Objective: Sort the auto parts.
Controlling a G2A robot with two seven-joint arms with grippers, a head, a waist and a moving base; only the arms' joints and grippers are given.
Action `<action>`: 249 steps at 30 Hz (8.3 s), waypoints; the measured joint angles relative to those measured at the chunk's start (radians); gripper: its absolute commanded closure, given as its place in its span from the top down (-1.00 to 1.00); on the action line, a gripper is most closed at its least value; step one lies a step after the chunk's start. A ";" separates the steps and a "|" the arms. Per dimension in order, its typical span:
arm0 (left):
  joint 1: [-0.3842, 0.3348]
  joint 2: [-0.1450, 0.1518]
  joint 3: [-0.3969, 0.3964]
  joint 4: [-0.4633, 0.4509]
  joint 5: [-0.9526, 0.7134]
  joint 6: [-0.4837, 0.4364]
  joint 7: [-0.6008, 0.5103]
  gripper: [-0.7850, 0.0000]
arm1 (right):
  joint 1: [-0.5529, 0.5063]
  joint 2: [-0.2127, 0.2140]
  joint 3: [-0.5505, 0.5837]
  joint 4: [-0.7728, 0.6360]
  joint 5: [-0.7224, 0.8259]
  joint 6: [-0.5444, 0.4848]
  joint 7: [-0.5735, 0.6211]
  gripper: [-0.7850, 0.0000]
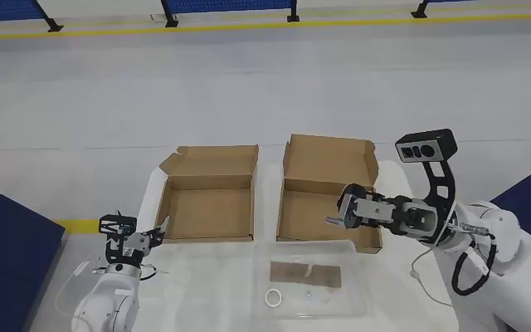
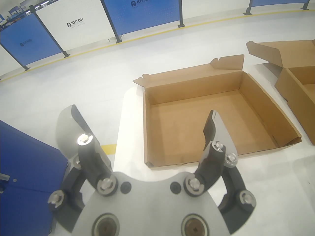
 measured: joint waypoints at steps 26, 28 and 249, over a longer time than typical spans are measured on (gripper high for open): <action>0.000 0.000 0.000 0.000 0.000 0.000 0.000 1.00 | 0.028 -0.035 0.050 -0.063 0.000 0.263 -0.123 -1.00; 0.000 0.000 0.000 0.000 0.000 0.000 0.000 1.00 | 0.028 -0.036 0.050 -0.063 0.001 0.264 -0.122 -1.00; 0.000 0.000 0.000 0.000 0.000 0.000 0.000 1.00 | -0.082 -0.207 0.119 0.138 -1.536 0.683 0.167 -1.00</action>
